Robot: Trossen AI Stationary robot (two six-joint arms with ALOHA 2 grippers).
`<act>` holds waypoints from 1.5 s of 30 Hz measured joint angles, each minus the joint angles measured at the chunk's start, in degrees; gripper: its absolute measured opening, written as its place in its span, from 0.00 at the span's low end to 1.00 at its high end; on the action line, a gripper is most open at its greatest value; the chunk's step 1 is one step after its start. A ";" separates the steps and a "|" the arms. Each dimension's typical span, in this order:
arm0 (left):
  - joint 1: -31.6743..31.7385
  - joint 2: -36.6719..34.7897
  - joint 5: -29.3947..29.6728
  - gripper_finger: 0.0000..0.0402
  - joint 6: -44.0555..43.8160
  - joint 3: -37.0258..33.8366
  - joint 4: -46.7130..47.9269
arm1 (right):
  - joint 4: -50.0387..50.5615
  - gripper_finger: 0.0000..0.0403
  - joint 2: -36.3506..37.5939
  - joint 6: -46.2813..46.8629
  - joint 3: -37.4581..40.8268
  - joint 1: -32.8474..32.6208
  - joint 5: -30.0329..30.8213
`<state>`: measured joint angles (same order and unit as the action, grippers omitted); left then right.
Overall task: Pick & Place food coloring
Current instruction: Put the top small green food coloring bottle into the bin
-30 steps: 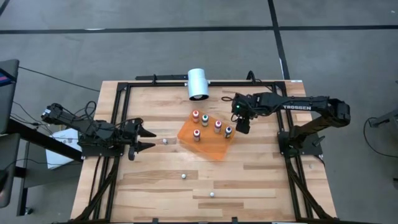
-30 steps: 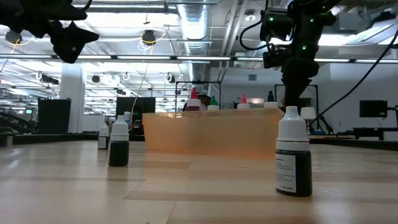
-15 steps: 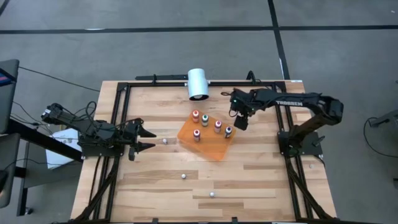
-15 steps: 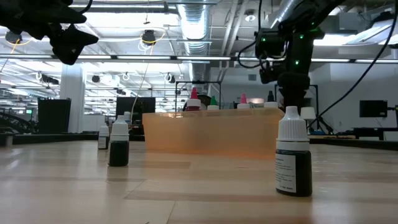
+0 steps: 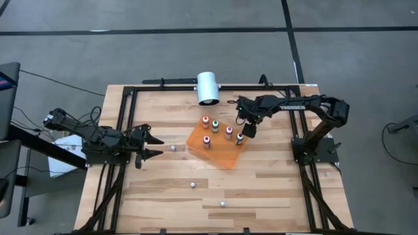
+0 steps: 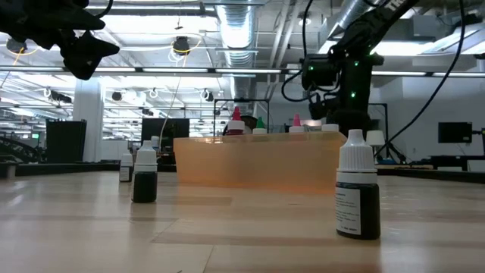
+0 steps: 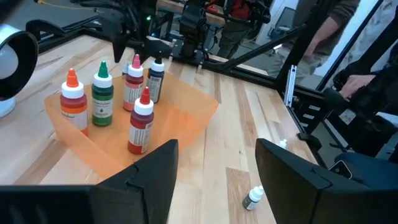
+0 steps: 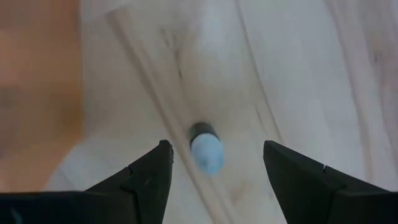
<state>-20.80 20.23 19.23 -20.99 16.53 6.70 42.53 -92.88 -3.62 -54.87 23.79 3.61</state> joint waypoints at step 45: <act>0.00 -0.01 0.02 0.51 -0.63 0.00 -0.11 | 0.65 0.15 -1.85 2.15 -0.02 1.11 2.80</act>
<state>-20.80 20.23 19.25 -21.63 16.53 6.59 43.18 -94.73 -1.47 -54.89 24.91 6.42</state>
